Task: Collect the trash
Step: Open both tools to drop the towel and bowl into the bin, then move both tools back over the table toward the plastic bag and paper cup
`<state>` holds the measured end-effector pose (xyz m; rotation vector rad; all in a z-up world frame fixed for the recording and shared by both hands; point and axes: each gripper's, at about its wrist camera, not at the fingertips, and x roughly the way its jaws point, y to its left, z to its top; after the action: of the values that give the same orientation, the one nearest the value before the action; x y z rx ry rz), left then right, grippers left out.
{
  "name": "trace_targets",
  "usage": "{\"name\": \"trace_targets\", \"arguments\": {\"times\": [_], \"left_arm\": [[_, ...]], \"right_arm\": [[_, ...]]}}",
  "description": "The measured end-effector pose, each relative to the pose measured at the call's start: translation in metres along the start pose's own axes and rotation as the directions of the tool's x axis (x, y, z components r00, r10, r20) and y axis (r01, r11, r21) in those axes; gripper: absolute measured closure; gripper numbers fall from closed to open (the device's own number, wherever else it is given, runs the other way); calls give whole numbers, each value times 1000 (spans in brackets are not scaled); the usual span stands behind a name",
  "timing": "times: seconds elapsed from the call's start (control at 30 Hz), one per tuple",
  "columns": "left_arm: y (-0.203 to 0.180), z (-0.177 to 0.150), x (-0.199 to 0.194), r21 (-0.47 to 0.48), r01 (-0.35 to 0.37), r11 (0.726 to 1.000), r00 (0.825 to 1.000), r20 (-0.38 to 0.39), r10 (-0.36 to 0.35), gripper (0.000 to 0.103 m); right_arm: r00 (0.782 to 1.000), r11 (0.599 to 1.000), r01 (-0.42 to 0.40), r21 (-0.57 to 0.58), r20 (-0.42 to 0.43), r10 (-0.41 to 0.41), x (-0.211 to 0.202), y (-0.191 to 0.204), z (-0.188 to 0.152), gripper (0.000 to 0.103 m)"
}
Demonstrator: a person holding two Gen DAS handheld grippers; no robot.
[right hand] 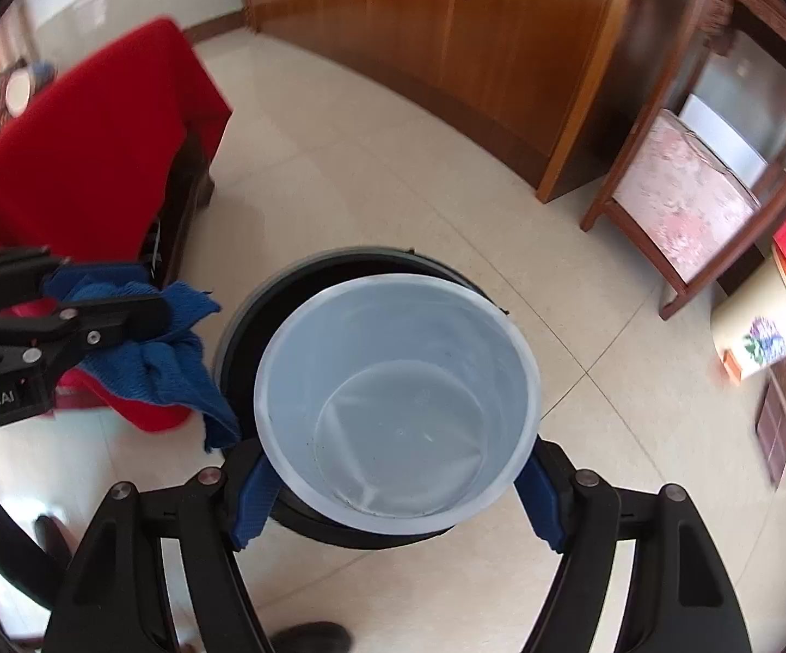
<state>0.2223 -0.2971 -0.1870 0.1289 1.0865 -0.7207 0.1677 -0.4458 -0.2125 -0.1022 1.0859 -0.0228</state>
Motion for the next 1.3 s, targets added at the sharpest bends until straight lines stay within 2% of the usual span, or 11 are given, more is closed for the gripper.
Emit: {"name": "trace_targets", "arguments": {"times": [0.1, 0.17, 0.2, 0.23, 0.3, 0.33, 0.37, 0.5, 0.73, 0.93, 1.3], "left_arm": [[2, 2, 13, -6, 17, 1000, 1000, -21, -18, 68], [4, 4, 26, -20, 66, 998, 997, -47, -67, 65], [7, 4, 30, -30, 84, 996, 995, -57, -86, 57], [11, 4, 35, -44, 72, 996, 995, -64, -75, 42], [20, 3, 32, -63, 42, 997, 998, -45, -44, 27], [23, 3, 30, -67, 26, 997, 999, -37, -28, 25], [27, 3, 27, -67, -9, 998, 999, -33, 7, 24], [36, -1, 11, -67, -117, 991, 993, -10, 116, 3], [39, -6, -25, -62, -213, 975, 975, 52, 217, 2], [37, -14, -46, -58, -241, 969, 968, 60, 244, 2], [23, -13, -97, -40, -257, 966, 955, 144, 260, 2]], "right_arm": [[999, 999, -21, -46, -38, 20, 23, -2, -2, 27], [998, 996, -28, -86, -66, 22, 37, 0, -2, 27], [996, 993, -34, -115, -82, 24, 43, 2, -2, 26], [995, 990, -37, -138, -97, 24, 48, 5, -3, 26], [990, 986, -33, -162, -141, 10, 64, 6, -5, 23], [987, 986, -29, -161, -158, 3, 70, 4, -7, 6], [986, 987, -14, -162, -166, -14, 73, 3, -10, 0], [984, 991, 0, -136, -178, -24, 76, -4, -11, 0], [991, 1000, 16, 3, -130, -15, 56, -17, -1, 0], [995, 994, 23, 104, -95, -13, 34, -18, 4, 0], [1000, 965, -8, 260, -2, 9, -18, -14, 8, 0]]}}
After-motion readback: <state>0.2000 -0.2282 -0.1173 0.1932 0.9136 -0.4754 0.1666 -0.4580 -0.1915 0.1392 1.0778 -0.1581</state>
